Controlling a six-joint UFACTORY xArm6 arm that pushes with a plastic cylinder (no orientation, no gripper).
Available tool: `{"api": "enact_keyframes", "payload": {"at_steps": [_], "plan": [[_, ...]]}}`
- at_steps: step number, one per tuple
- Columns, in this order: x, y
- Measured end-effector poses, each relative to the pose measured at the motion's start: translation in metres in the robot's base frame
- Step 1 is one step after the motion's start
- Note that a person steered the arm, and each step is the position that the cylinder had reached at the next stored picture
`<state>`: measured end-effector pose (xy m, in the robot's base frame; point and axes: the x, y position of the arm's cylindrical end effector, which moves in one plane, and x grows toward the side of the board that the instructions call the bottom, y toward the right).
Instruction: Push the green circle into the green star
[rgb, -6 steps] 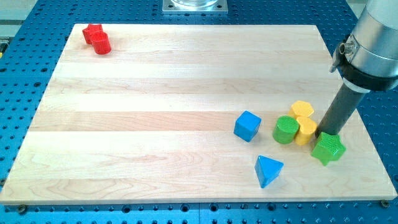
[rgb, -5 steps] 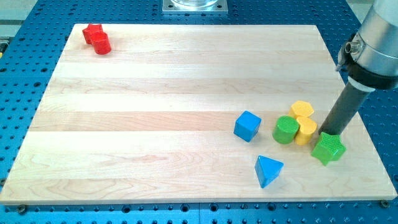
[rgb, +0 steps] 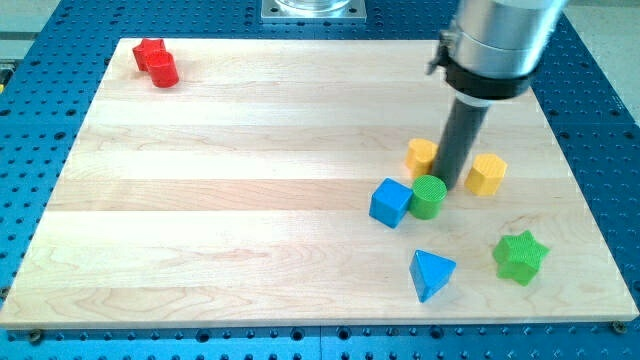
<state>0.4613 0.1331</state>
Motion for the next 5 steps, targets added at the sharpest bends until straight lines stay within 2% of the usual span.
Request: {"api": "enact_keyframes", "payload": {"at_steps": [1,3,4,5], "plan": [[0.015,-0.032],[0.044,0.025],[0.04,-0.01],[0.074,0.0]]}}
